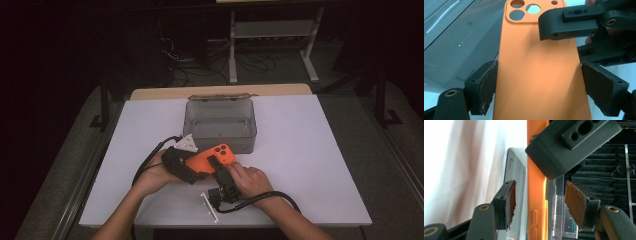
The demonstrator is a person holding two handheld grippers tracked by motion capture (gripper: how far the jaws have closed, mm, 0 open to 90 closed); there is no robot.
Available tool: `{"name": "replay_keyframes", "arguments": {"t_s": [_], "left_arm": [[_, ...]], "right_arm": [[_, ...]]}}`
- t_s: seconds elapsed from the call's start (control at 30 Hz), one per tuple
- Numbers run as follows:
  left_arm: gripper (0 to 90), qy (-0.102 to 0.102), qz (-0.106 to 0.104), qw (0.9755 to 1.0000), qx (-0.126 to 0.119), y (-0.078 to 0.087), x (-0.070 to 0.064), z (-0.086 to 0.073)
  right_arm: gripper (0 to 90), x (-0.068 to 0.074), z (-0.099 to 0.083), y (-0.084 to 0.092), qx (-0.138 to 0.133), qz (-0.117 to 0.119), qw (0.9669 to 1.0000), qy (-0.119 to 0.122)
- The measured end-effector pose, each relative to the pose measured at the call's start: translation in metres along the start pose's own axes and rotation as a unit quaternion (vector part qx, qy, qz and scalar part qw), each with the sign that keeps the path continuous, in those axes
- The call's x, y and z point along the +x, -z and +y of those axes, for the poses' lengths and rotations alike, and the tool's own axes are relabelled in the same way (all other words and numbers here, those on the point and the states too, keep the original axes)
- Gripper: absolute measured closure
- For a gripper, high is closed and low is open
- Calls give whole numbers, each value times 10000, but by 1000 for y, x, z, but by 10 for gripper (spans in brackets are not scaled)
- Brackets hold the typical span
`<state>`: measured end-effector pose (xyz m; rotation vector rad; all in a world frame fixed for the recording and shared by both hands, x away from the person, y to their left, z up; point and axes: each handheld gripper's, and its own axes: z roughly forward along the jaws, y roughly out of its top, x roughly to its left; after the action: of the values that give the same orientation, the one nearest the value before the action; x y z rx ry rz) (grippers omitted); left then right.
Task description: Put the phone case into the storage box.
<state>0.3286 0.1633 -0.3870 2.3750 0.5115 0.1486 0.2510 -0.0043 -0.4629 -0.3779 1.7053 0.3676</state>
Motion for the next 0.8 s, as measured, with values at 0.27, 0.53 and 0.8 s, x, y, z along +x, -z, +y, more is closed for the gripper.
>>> {"name": "replay_keyframes", "arguments": {"t_s": [0.27,0.53,0.8], "left_arm": [[165,-1,-6,10000,8,0,0,0],[166,0,-6,10000,5,-1,0,0],[165,-1,-9,10000,9,-1,0,0]], "right_arm": [[469,0,1,2,-34,6,10000,-3],[534,0,2,3,-39,32,10000,-4],[604,2,3,3,-25,20,10000,22]]}}
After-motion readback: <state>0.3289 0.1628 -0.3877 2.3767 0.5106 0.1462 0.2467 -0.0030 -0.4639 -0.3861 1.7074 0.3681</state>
